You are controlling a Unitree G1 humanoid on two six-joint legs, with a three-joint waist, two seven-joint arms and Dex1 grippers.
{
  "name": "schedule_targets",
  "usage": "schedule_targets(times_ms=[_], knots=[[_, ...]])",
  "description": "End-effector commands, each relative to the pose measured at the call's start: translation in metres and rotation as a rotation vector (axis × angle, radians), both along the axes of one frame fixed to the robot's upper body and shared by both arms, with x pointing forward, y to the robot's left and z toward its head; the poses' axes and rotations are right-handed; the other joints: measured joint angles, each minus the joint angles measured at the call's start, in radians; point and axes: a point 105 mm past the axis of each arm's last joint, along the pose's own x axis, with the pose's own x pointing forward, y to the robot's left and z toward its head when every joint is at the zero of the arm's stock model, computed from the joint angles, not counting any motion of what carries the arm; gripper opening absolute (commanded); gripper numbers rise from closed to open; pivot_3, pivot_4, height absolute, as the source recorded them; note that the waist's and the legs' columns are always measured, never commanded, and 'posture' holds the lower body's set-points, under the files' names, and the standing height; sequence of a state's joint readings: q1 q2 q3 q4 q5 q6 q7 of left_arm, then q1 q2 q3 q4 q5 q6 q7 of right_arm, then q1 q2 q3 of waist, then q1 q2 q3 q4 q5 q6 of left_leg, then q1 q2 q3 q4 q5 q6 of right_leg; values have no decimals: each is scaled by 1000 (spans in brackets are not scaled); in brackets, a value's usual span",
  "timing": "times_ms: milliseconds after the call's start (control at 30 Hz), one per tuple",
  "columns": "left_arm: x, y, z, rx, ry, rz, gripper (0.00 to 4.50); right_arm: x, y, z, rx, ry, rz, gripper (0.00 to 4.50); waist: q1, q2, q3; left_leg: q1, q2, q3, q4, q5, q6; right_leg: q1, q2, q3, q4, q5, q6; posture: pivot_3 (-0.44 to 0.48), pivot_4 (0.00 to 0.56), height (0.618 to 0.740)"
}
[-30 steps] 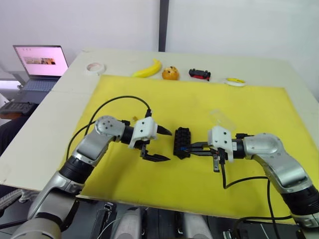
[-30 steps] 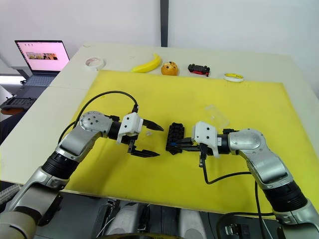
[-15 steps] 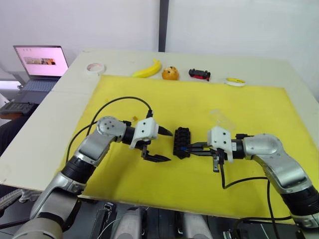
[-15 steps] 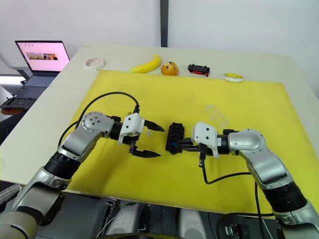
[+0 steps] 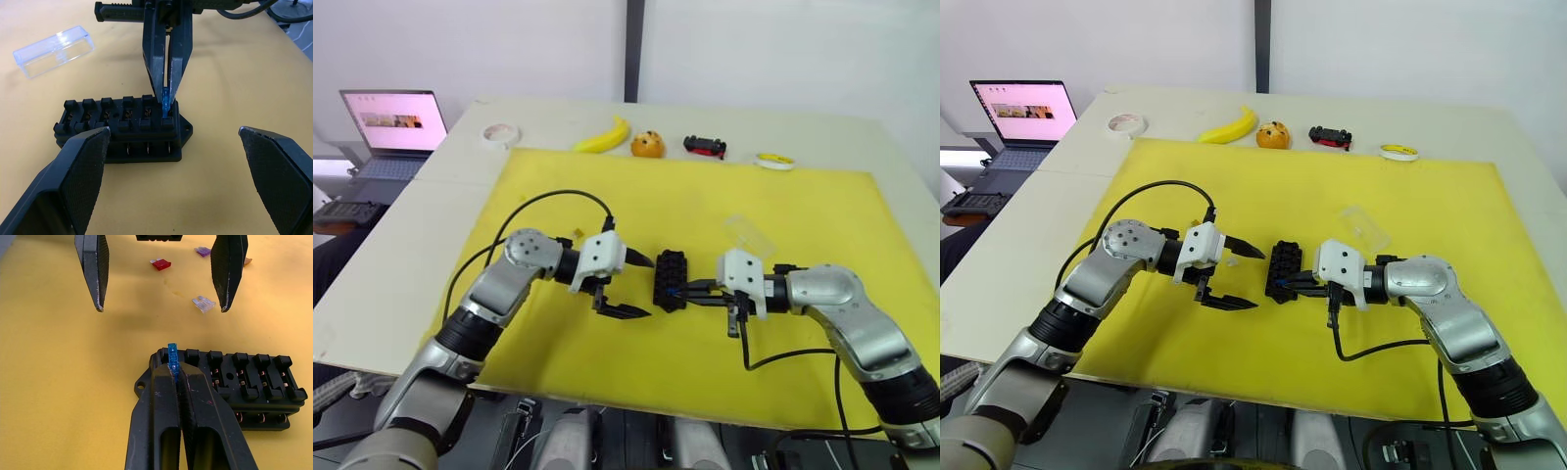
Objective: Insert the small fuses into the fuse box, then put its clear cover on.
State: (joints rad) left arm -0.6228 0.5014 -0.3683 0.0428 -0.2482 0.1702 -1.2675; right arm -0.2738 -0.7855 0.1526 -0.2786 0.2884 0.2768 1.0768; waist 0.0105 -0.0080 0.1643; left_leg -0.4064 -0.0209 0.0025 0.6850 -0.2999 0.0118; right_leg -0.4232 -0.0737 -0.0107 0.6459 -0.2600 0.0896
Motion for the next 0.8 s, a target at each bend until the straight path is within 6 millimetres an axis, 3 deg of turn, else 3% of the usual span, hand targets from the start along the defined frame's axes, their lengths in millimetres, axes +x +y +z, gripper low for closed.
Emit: schedule_targets(times_ms=[33,233,467,800], knots=[[1,-1,14,-24,-48,-3,4441,-5,1,-2,-7,9,11,0,0,0,0,0,0,0,0,0,0,0,0,0,0,0,0,0,150,740],[2,-1,15,-23,-51,0,4441,-11,6,-1,18,31,22,0,0,0,0,0,0,0,0,0,0,0,0,0,0,0,0,0,150,740],[2,-2,16,-23,-50,-1,4441,-2,0,-7,-26,13,-32,0,-1,0,0,0,0,0,0,0,0,0,0,0,0,0,0,0,150,740],[2,-2,17,-26,-49,-3,4441,-4,4,1,-21,-51,-1,0,-1,0,0,0,0,0,1,0,0,0,0,0,1,0,0,0,150,740]])
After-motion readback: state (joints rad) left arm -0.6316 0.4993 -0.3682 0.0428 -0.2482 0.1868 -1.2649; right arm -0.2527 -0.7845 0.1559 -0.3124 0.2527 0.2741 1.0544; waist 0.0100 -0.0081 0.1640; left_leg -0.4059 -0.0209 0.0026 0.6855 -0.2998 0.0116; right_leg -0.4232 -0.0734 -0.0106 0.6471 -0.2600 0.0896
